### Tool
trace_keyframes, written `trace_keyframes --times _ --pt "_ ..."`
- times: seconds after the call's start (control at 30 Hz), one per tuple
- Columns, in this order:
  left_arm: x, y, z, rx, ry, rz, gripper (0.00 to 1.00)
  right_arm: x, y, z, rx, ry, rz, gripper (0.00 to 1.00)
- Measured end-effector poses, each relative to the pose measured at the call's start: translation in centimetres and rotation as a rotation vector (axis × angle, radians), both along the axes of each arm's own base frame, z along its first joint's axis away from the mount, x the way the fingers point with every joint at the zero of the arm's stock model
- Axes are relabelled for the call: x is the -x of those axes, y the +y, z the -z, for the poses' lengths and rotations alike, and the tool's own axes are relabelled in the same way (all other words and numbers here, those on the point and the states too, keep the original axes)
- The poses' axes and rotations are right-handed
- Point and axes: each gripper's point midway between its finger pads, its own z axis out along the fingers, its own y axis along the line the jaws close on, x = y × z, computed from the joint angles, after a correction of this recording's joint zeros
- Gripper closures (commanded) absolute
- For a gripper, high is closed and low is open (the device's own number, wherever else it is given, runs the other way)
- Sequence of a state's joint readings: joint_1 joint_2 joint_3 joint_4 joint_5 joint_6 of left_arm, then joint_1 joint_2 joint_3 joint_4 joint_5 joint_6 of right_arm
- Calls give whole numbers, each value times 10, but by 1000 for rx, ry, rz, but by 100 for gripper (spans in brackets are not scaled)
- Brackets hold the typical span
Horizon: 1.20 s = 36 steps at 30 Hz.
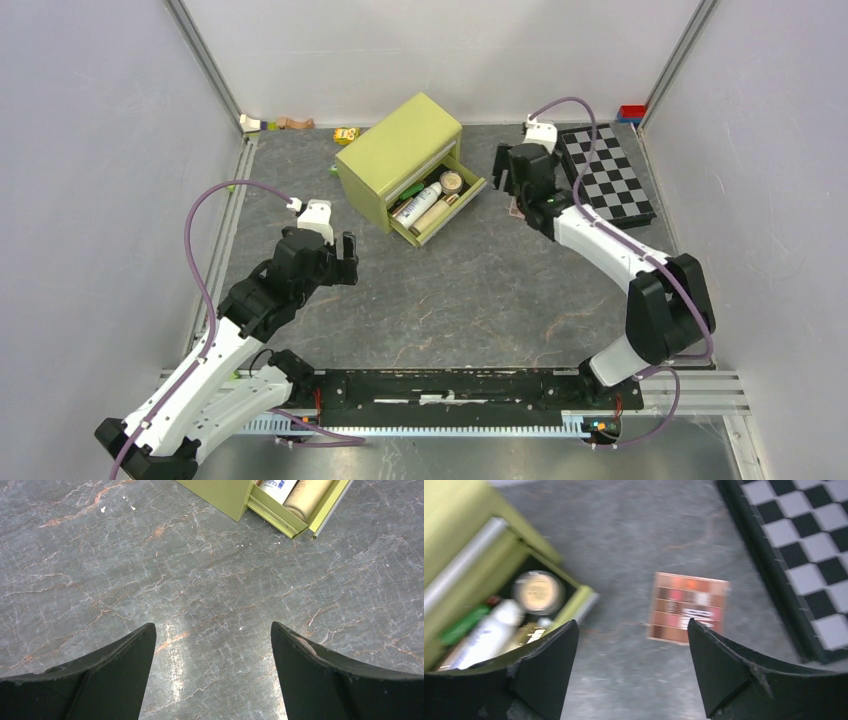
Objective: Organize the makeup
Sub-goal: Move the makeup to the center of the board.
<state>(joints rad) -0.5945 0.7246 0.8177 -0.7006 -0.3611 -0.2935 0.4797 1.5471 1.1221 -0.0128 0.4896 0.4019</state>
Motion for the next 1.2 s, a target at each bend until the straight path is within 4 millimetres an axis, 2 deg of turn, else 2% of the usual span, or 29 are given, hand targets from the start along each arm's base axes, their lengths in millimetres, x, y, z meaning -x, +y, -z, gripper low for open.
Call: trace_keyframes --times 0.07,0.17,0.33,0.57,0.7,0.8,1.2 --pt "0 0 0 0 0 -1 9 0 -27 11 57 66 36 4" --pt "0 1 0 0 1 -4 9 -6 -55 23 136 160 76 2" --pt "0 0 1 1 3 -1 9 -32 -71 40 216 269 69 4" --pt "-1 0 1 -1 6 -1 9 -62 -111 94 216 421 54 9" --pt "-1 0 3 -5 12 0 9 -73 -130 119 200 473 41 9" --pt "-1 -1 3 -6 14 0 9 -81 -135 131 195 492 21 9" --pt "-2 -1 5 -10 19 0 9 -116 -122 152 180 509 -31 13"
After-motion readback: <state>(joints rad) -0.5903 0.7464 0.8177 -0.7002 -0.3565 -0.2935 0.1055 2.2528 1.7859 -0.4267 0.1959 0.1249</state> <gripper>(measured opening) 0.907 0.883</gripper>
